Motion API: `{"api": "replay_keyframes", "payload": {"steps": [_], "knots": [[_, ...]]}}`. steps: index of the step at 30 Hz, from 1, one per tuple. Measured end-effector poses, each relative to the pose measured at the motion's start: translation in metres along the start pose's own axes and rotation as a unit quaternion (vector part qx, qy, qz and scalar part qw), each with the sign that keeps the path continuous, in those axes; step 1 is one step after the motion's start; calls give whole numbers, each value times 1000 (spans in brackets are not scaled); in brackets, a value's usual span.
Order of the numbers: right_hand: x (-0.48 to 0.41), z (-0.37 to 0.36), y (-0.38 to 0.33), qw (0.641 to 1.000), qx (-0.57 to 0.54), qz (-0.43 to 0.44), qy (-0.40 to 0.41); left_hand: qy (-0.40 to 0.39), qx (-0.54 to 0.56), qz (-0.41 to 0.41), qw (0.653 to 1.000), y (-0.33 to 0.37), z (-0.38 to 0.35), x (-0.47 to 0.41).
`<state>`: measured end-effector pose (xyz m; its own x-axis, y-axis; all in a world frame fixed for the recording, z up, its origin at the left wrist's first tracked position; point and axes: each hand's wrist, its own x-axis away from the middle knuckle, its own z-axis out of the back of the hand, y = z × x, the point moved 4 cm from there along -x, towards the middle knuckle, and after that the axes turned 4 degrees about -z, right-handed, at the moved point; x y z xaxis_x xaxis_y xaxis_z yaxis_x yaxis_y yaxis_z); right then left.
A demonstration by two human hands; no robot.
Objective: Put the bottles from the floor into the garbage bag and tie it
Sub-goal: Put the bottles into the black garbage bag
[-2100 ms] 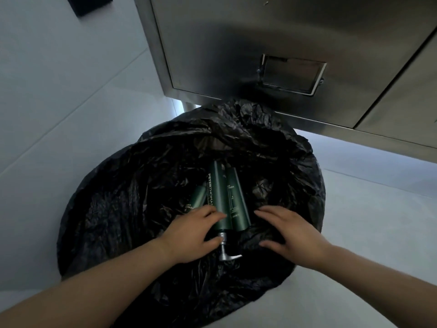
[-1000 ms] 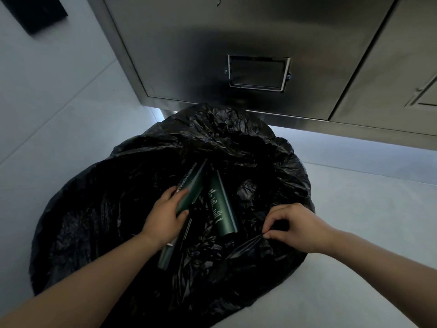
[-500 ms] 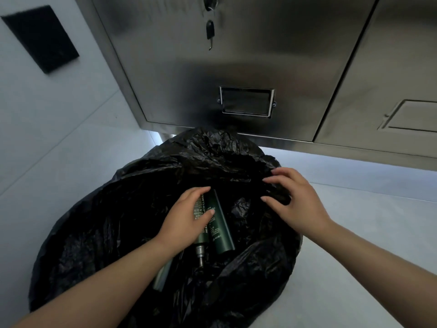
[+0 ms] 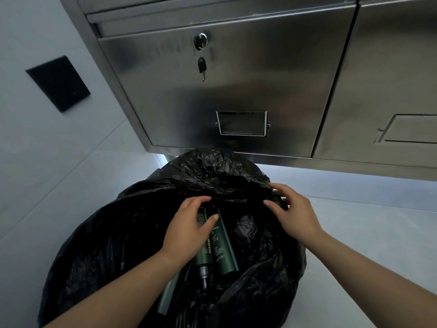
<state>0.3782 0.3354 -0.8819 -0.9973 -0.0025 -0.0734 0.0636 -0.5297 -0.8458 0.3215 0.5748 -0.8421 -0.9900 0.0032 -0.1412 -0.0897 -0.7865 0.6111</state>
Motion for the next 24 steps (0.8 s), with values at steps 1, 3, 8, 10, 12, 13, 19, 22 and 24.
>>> {"api": "replay_keyframes", "payload": {"steps": [1, 3, 8, 10, 12, 13, 19, 22, 24], "knots": [[1, 3, -1, 1000, -7, 4, -3, 23, 12, 3, 1000, -1, 1, 2], [4, 8, -3, 1000, -13, 11, -7, 46, 9, -12, 999, -1, 2, 6], [11, 16, -10, 999, -21, 24, -10, 35, -55, -79, 995, -1, 3, 12], [11, 19, -14, 999, -20, 32, -7, 39, -52, -82, 995, 0, 4, 12], [9, 21, -17, 999, -25, 36, -1, 47, -49, -82, 994, 3, 5, 12], [8, 22, -18, 999, -29, 35, 1, 51, -51, -85, 994, 4, 6, 11], [4, 29, -24, 998, -37, 42, 14, 55, -232, -249, 939, 22, 22, -12], [5, 32, -25, 998, -36, 43, 17, 9, -295, -197, 935, 20, 24, -35], [8, 33, -24, 998, -31, 46, 13, -13, -303, -159, 940, 12, 21, -44]]}}
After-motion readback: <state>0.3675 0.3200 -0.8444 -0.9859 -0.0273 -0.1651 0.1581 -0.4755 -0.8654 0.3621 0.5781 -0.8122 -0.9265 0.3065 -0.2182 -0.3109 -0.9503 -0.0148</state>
